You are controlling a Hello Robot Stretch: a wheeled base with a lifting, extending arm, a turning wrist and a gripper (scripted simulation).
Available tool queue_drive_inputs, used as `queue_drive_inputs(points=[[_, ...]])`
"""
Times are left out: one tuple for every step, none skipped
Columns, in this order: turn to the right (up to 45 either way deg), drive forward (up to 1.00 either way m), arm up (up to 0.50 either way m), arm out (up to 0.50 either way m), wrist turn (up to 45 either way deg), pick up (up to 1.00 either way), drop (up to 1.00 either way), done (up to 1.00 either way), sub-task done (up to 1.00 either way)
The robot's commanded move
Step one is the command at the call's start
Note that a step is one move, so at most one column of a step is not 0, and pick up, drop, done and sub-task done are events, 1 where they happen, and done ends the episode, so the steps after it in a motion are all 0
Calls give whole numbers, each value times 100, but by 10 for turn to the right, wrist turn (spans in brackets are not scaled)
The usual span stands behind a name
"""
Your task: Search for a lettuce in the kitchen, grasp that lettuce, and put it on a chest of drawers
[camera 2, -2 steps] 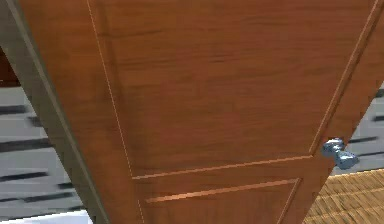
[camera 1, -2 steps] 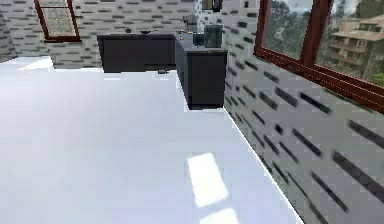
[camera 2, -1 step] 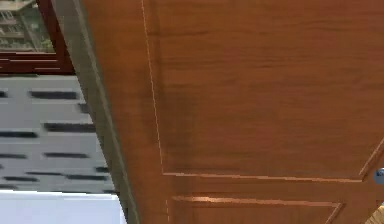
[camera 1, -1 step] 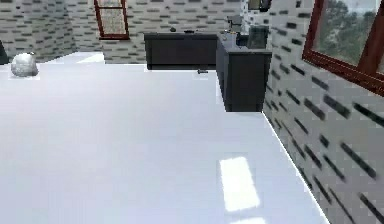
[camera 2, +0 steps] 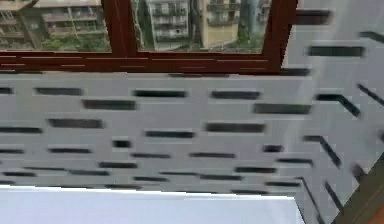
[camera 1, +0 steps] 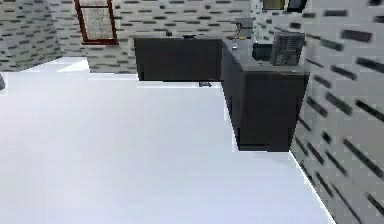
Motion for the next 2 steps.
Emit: queue_drive_inputs(points=[[0,100,0,0,0,0,0,0,0],[0,100,0,0,0,0,0,0,0]])
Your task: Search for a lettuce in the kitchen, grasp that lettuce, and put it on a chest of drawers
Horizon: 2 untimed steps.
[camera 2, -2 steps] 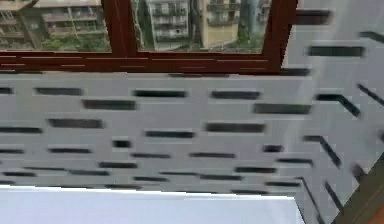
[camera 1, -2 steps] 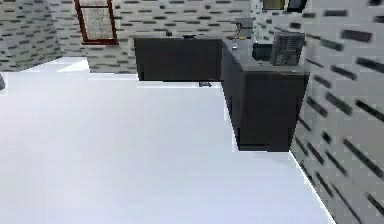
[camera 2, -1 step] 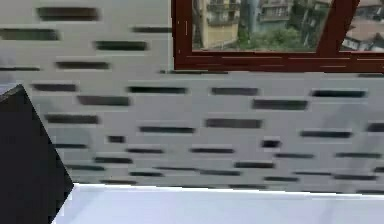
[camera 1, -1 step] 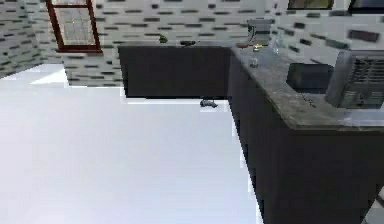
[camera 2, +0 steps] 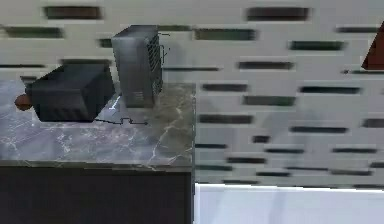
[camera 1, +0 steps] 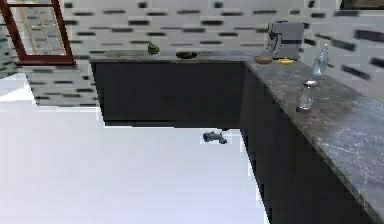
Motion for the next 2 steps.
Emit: queue_drive_inputs(points=[[0,100,0,0,0,0,0,0,0],[-30,0,0,0,0,0,0,0,0]])
